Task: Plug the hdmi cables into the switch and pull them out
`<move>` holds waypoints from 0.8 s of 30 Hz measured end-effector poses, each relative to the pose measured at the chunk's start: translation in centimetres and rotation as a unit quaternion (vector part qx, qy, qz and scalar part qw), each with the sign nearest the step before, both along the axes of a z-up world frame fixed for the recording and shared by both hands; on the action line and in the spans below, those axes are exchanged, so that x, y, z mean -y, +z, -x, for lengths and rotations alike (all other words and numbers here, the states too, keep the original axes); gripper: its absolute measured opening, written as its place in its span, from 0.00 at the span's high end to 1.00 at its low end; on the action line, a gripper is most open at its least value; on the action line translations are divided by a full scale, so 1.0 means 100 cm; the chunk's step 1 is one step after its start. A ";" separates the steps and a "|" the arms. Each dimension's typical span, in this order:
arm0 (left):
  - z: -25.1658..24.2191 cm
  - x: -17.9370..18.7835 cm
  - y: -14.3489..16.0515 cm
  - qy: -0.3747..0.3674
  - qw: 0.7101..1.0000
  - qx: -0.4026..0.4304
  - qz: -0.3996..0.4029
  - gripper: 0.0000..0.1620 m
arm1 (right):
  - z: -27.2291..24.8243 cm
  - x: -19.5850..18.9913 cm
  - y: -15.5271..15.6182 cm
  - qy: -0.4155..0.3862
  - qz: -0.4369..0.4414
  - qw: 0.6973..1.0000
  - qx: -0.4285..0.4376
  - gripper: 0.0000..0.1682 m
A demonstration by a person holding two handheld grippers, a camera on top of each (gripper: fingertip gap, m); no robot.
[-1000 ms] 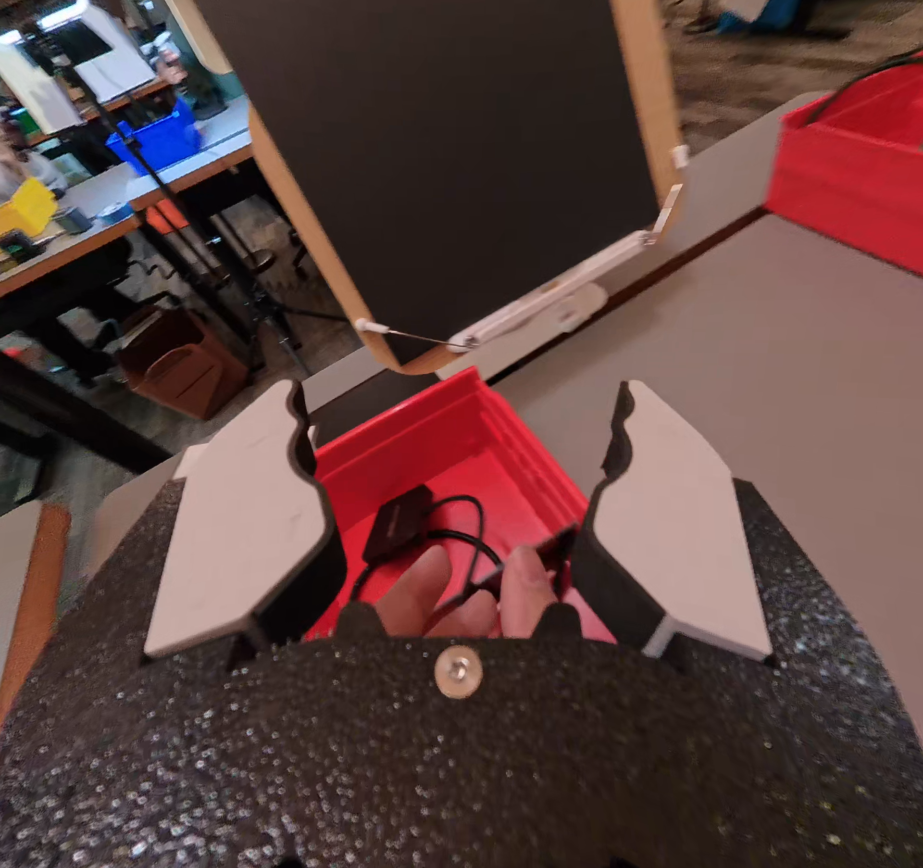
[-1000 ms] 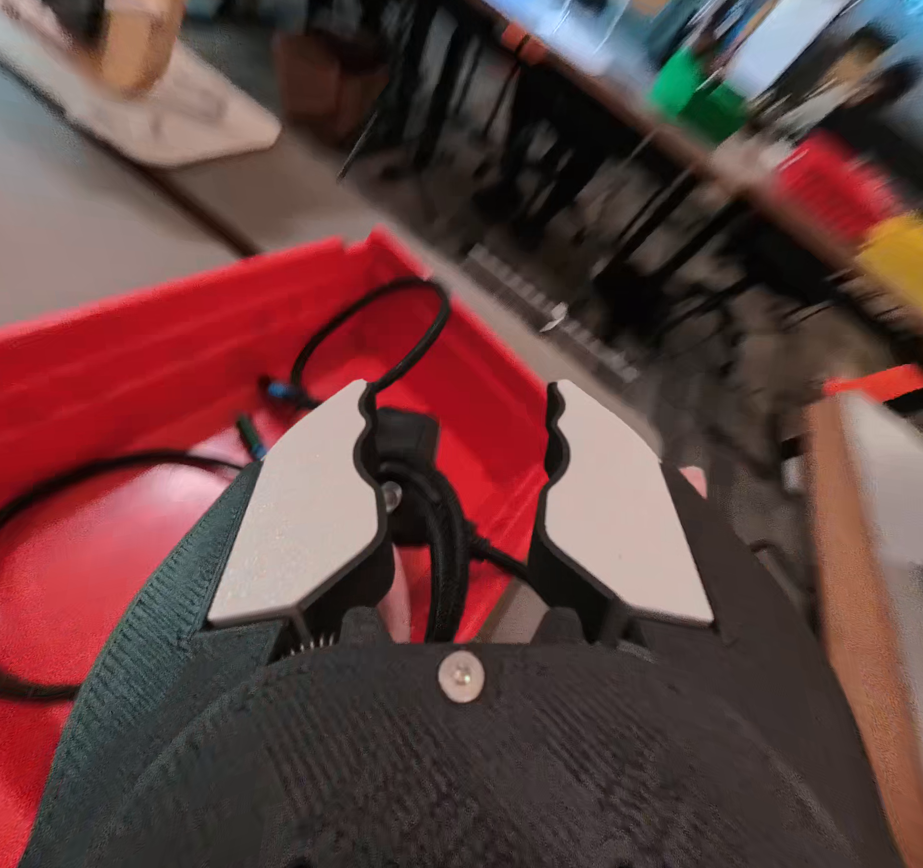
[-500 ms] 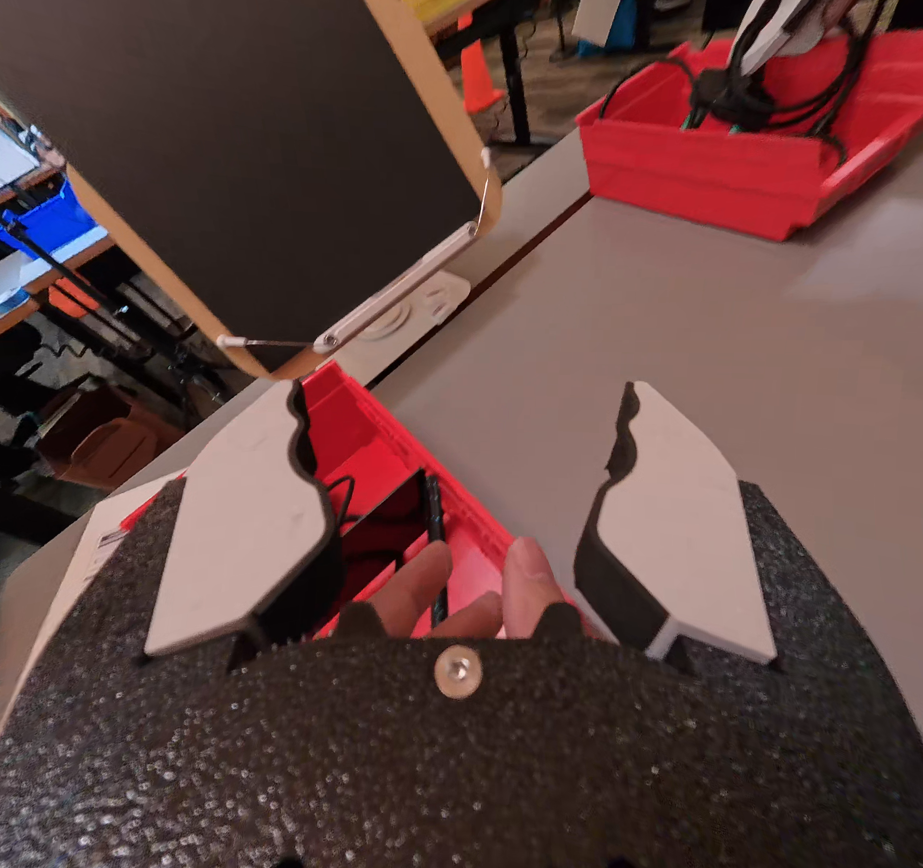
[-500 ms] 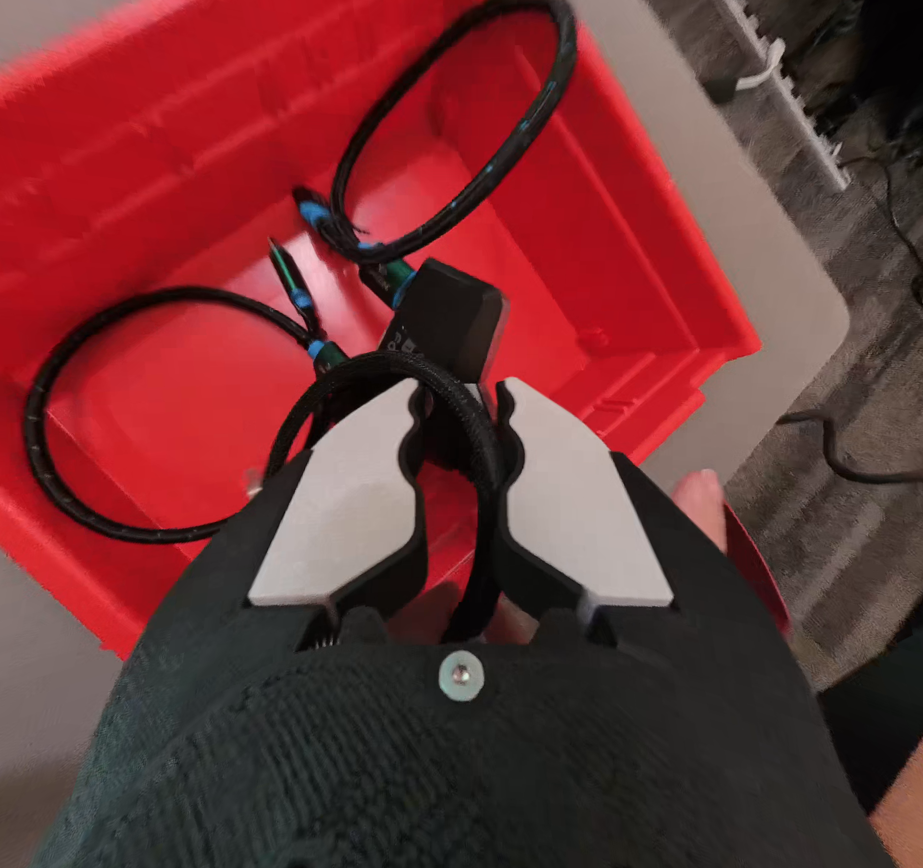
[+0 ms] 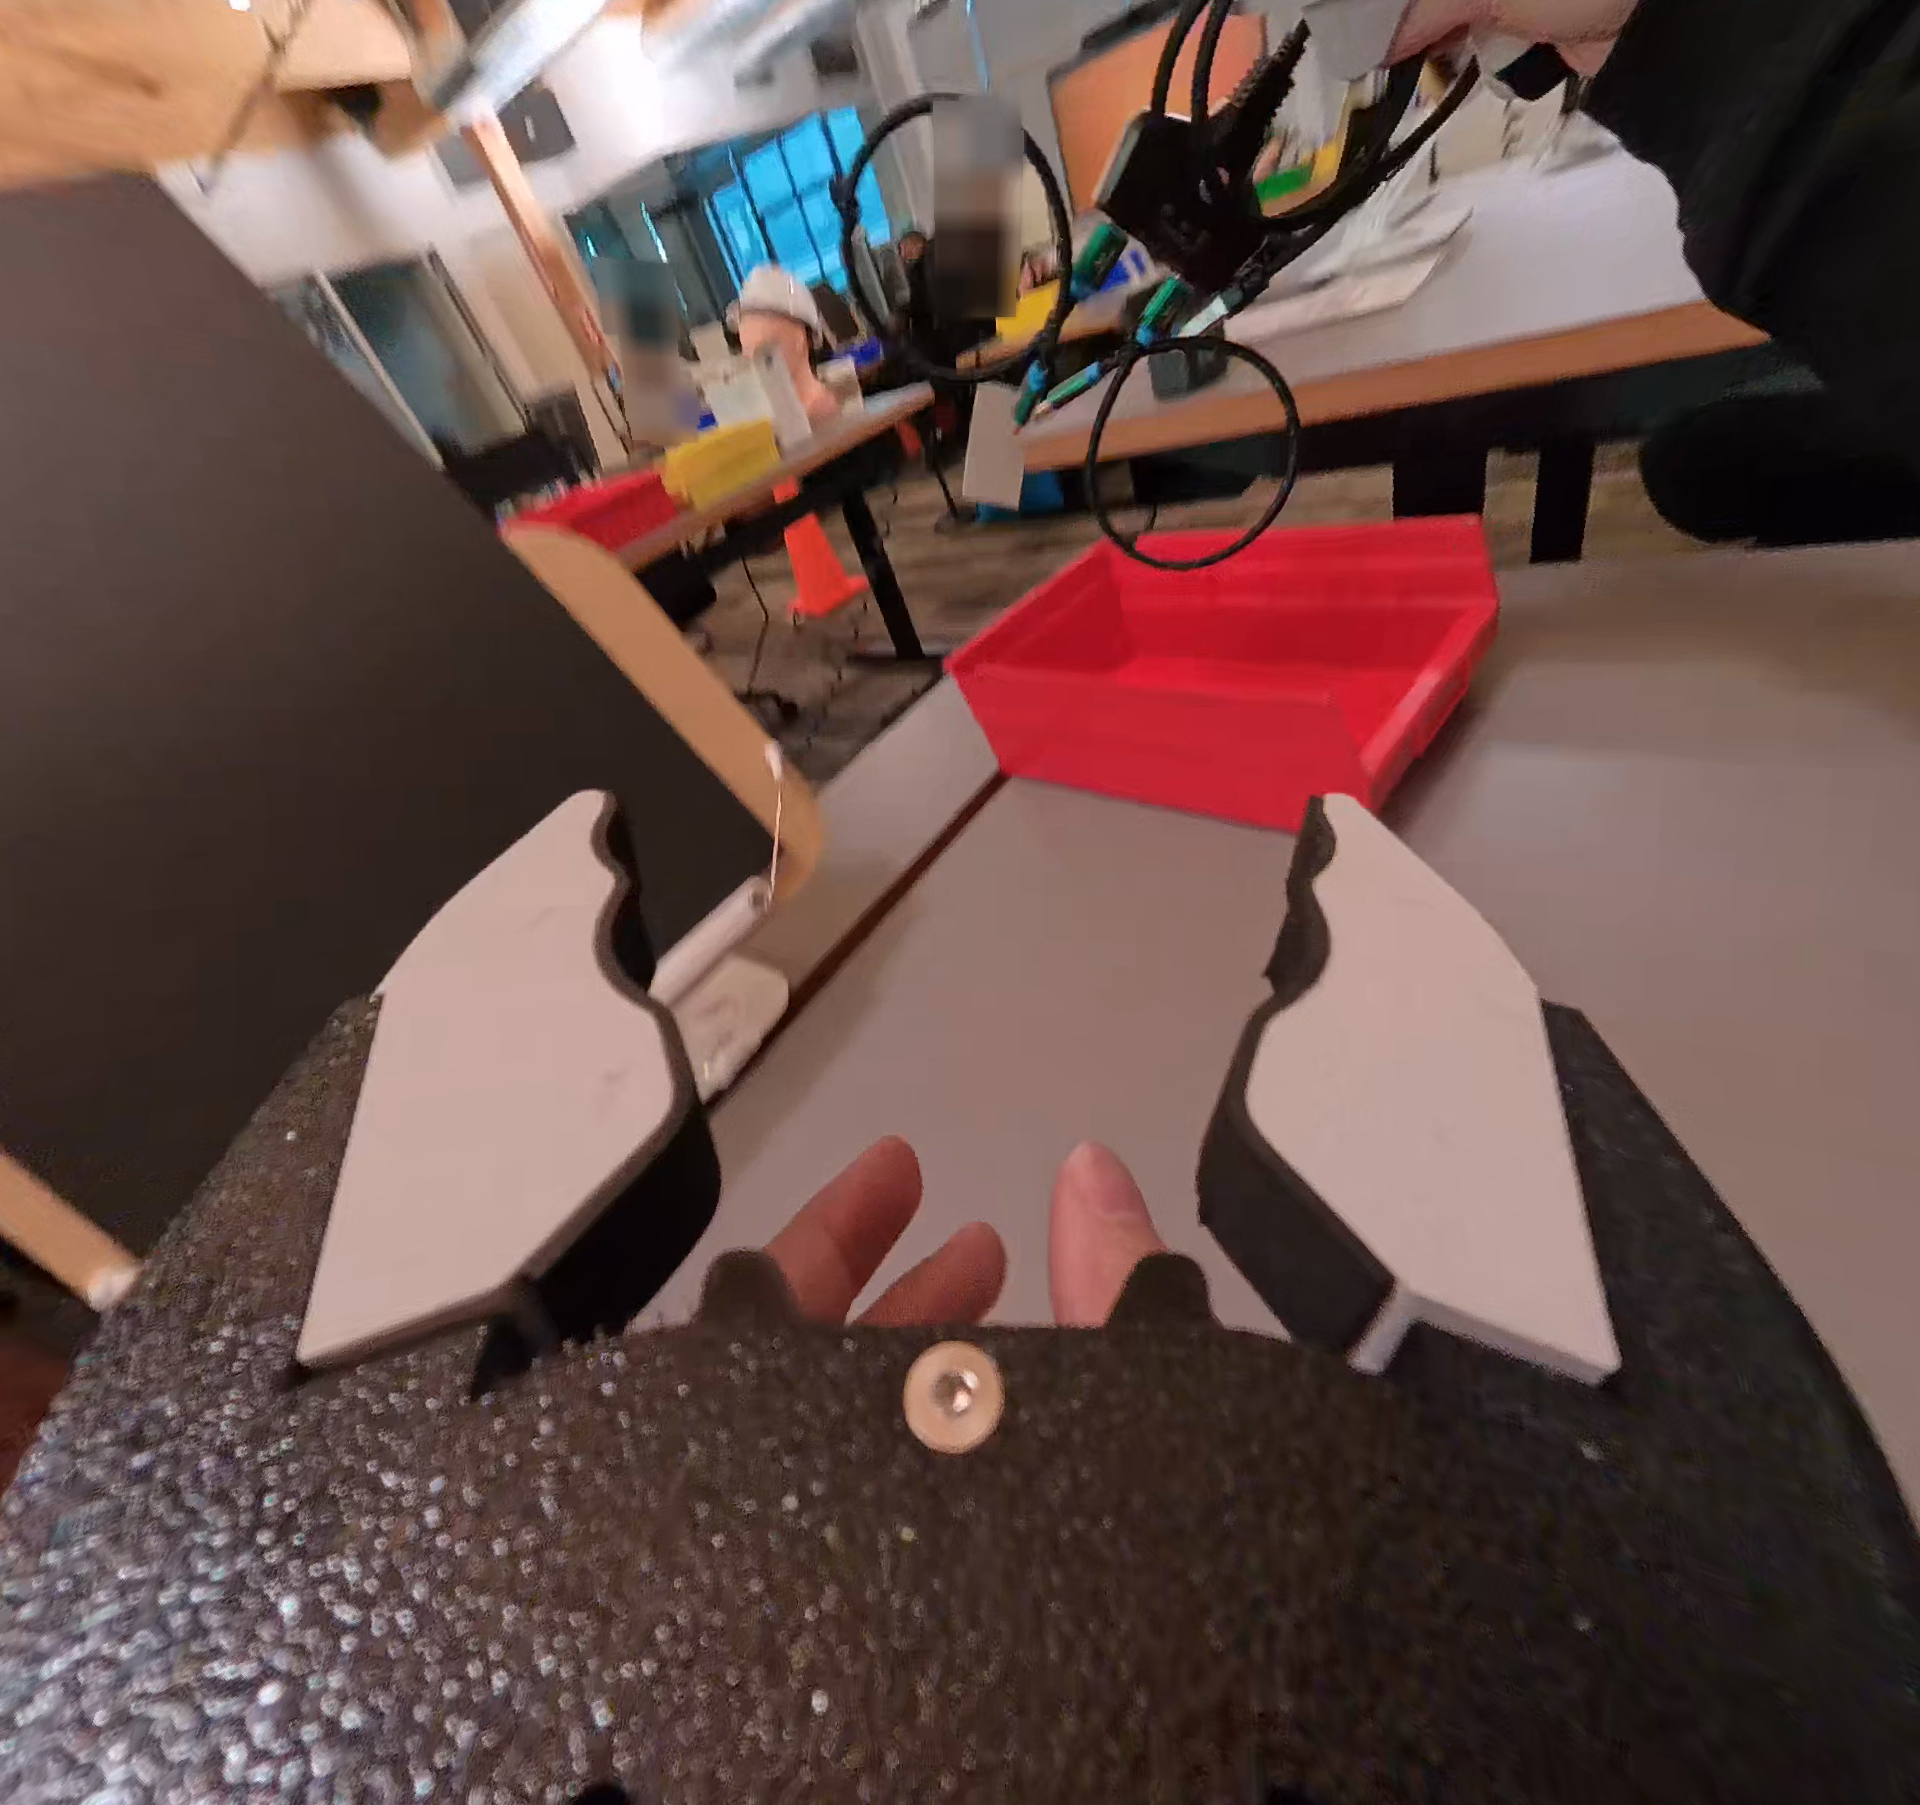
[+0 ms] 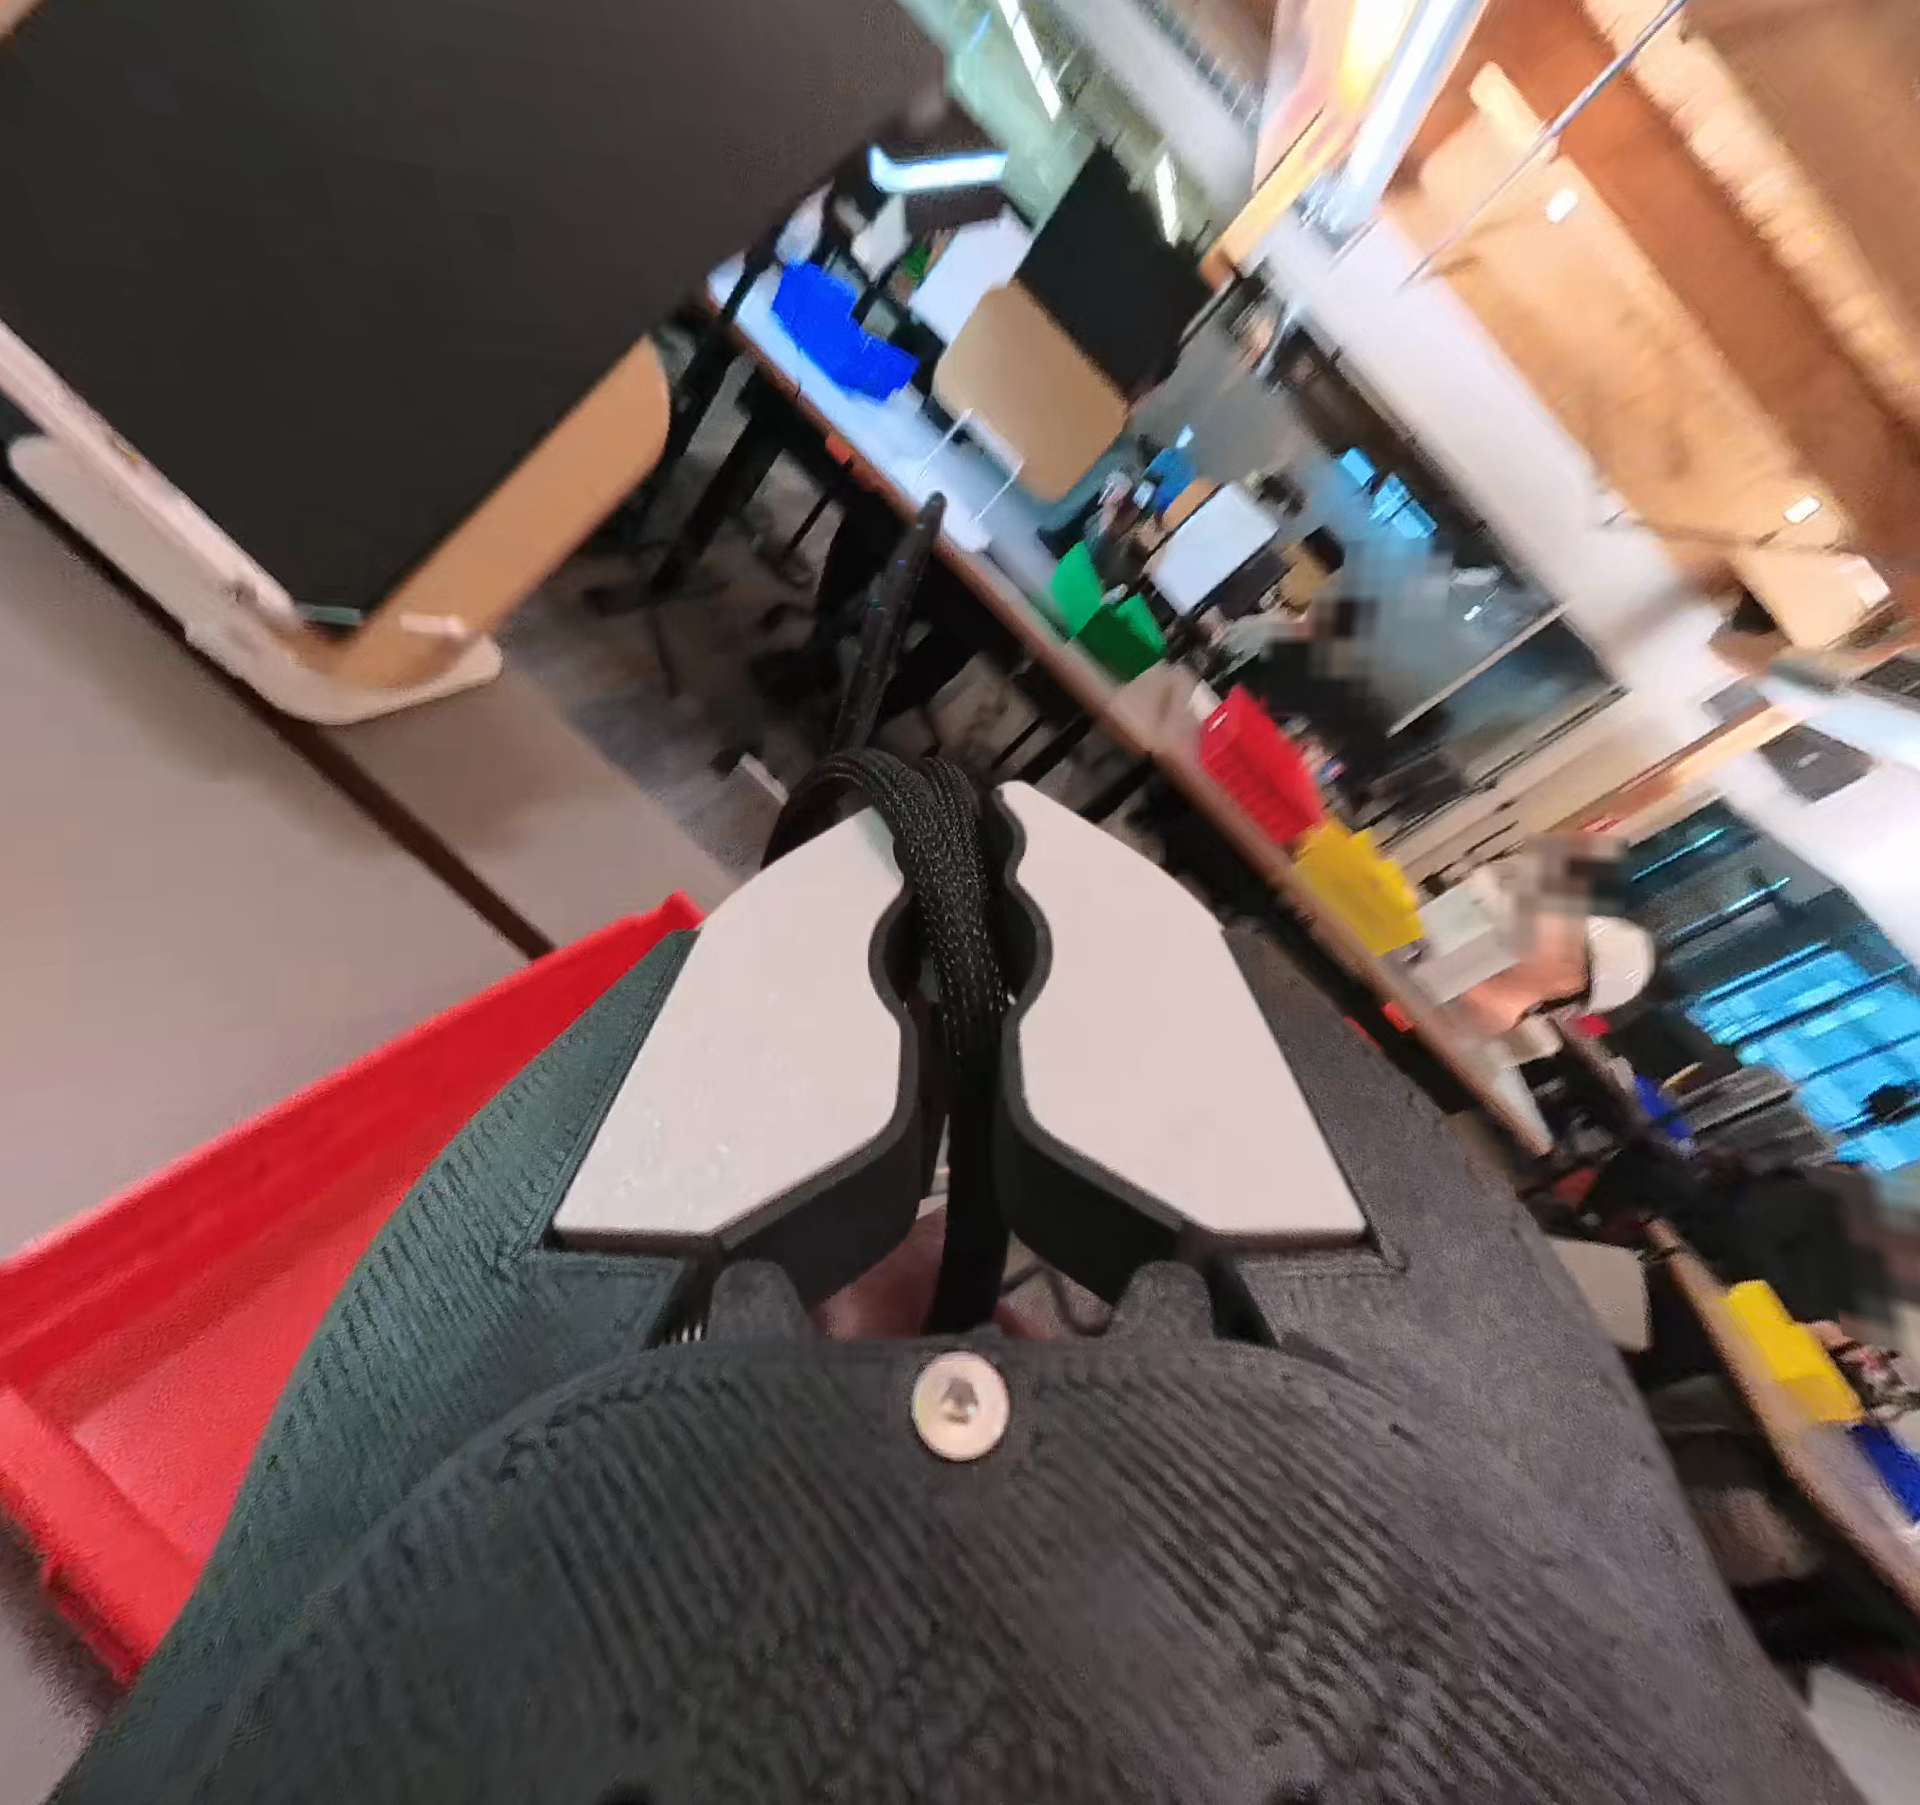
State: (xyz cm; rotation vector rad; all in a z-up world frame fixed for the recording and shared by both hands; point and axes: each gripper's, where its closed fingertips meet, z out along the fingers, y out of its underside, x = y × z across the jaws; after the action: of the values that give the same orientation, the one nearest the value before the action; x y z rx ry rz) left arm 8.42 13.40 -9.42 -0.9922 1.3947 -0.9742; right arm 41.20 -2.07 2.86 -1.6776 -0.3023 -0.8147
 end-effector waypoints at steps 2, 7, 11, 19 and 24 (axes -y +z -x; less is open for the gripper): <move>-0.010 0.011 0.029 -0.008 0.999 0.047 -0.017 0.28 | 0.039 0.007 0.040 0.030 -0.039 0.999 0.018 0.95; -0.014 0.031 0.127 -0.018 0.968 0.251 -0.005 0.27 | 0.154 -0.005 0.075 0.180 -0.115 0.975 -0.059 0.94; -0.007 0.012 0.144 0.007 0.950 0.309 0.039 0.30 | 0.245 -0.029 0.053 0.331 -0.136 0.917 -0.175 0.94; 0.069 -0.001 0.101 -0.018 0.940 0.313 0.132 0.16 | 0.304 -0.077 -0.045 0.420 -0.112 0.853 -0.288 0.89; 0.086 -0.009 0.067 0.002 0.951 0.282 0.127 0.19 | 0.325 -0.095 -0.106 0.446 -0.062 0.825 -0.341 0.88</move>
State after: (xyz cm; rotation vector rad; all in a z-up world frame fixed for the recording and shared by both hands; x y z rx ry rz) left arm -0.13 14.30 -2.75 -0.8079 0.8027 -1.3333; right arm 8.73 7.46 -7.77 -1.3638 -0.4548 0.4630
